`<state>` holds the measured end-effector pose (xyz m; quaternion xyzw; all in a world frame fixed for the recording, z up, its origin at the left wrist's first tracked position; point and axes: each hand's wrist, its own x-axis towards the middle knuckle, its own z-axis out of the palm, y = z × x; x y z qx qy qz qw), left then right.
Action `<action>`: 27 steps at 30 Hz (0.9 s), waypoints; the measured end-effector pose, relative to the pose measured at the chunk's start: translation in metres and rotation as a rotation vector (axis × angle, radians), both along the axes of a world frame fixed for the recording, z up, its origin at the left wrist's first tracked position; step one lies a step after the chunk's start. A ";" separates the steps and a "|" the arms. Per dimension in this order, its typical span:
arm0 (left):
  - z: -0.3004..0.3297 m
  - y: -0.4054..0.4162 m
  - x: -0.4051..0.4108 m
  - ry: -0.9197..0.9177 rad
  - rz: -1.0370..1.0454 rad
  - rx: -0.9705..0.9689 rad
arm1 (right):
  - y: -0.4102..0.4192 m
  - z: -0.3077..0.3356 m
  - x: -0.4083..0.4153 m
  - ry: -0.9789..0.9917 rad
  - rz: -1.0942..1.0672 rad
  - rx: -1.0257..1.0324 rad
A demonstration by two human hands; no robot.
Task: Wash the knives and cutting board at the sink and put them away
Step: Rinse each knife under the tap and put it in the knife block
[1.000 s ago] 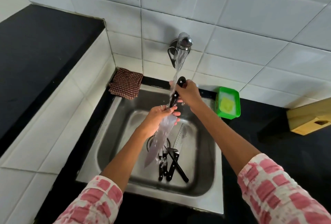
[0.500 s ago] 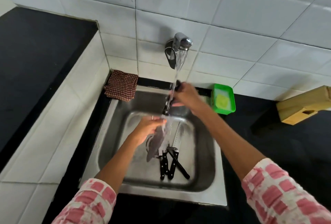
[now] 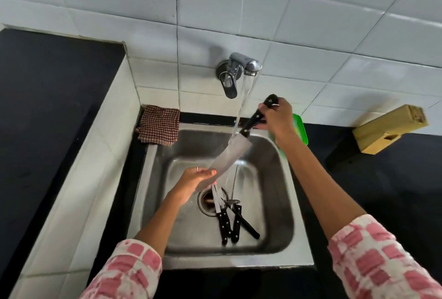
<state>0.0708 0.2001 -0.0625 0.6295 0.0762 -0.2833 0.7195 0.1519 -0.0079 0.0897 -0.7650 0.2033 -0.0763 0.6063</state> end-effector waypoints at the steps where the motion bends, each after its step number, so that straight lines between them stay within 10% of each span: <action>1: -0.002 0.003 0.000 0.037 0.009 -0.016 | -0.009 0.006 0.000 -0.016 -0.054 0.029; 12: -0.018 -0.014 0.010 0.565 0.195 -0.146 | 0.051 0.009 -0.029 -0.048 0.269 -0.091; 21: -0.004 -0.024 0.024 0.806 0.622 -0.411 | 0.070 0.020 -0.045 0.137 0.750 -0.316; 27: 0.025 -0.048 0.041 0.797 0.702 -0.518 | 0.010 0.057 -0.063 0.029 0.691 -0.348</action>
